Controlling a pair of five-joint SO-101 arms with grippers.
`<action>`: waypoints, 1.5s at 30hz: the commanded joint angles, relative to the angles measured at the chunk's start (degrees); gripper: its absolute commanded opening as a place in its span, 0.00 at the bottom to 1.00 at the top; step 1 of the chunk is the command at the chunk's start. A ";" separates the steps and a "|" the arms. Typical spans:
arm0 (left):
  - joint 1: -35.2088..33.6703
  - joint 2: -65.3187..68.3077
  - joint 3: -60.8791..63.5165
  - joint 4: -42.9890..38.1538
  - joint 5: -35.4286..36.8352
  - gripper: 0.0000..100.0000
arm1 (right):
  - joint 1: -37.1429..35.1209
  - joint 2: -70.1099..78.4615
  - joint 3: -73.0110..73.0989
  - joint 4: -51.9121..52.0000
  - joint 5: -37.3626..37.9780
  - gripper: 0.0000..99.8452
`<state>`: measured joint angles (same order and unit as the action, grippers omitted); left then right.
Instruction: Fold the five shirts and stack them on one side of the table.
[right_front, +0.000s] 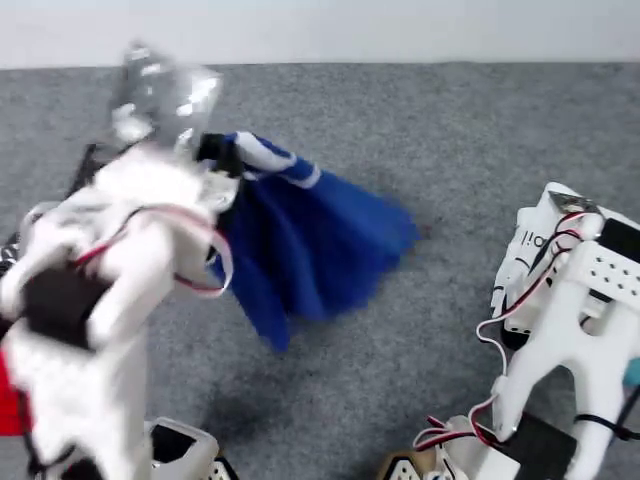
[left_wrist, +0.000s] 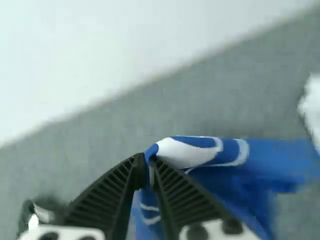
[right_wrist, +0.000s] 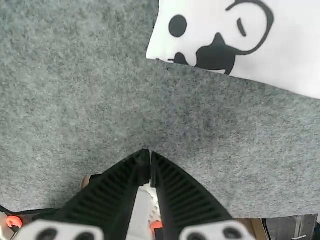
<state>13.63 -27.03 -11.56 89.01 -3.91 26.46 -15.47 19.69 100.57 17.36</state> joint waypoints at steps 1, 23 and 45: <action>-4.75 4.13 7.60 -2.64 -4.04 0.01 | 0.75 -2.86 -0.53 2.51 -0.62 0.01; -40.53 3.96 12.00 -1.67 -12.40 0.13 | -31.34 -2.15 -0.97 1.71 -0.70 0.01; -57.41 2.20 22.55 -0.79 -15.74 0.11 | -61.85 23.25 -13.10 -3.30 -0.88 0.15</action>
<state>-42.55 -22.81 11.21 88.13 -19.30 -34.37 5.54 11.96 97.67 17.19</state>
